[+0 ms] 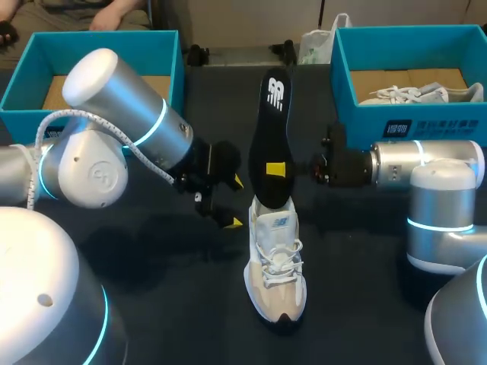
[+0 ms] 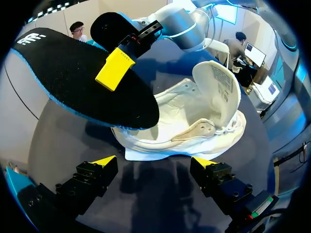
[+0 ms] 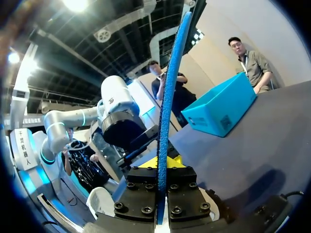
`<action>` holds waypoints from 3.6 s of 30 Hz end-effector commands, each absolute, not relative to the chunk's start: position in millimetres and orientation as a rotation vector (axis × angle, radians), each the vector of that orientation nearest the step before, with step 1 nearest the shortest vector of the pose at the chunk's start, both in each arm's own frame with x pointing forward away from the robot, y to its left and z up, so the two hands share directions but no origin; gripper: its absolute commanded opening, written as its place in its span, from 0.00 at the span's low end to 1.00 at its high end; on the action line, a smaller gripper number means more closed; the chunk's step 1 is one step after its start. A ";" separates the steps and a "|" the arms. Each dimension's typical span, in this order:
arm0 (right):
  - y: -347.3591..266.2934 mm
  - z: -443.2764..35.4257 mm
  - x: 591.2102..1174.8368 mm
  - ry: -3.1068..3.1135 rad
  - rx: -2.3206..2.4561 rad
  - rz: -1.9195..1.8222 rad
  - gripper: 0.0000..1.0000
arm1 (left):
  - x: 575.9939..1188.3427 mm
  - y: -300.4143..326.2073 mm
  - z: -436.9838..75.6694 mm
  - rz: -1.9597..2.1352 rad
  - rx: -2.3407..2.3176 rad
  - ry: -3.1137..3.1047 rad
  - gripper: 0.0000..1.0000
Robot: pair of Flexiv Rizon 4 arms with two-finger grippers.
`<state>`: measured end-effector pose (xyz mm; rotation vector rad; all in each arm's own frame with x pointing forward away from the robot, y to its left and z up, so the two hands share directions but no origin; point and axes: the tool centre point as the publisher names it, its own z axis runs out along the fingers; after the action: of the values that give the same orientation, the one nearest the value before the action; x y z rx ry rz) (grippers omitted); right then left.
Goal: Take the shoe out of the shoebox, open the shoe tongue, remove and reinsert the insole, then place the shoe into the shoebox
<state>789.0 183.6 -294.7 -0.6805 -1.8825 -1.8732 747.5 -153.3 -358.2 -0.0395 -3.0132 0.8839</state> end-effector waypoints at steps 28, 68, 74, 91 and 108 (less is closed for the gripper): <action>186.2 -301.1 776.8 -1.888 -0.759 -1.967 0.00 | 745.5 -163.5 -367.3 0.841 -0.018 -3.047 1.00; 180.5 -337.2 749.4 -1.898 -0.817 -1.906 0.00 | 745.5 -163.5 -367.3 0.841 -0.018 -3.047 1.00; 181.5 -346.7 742.7 -1.878 -0.814 -1.873 0.00 | 745.5 -163.5 -367.3 0.841 -0.018 -3.047 1.00; 186.0 -352.2 727.3 -1.871 -0.784 -1.822 0.00 | 745.5 -163.5 -367.3 0.841 -0.018 -3.047 1.00; 188.0 -333.0 732.1 -1.928 -0.706 -1.829 0.29 | 745.5 -163.5 -367.3 0.841 -0.018 -3.047 1.00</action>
<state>732.4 187.9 -335.6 -0.7063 -1.9220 -1.8360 746.0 -162.7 -366.5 -0.0187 -3.0450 0.8425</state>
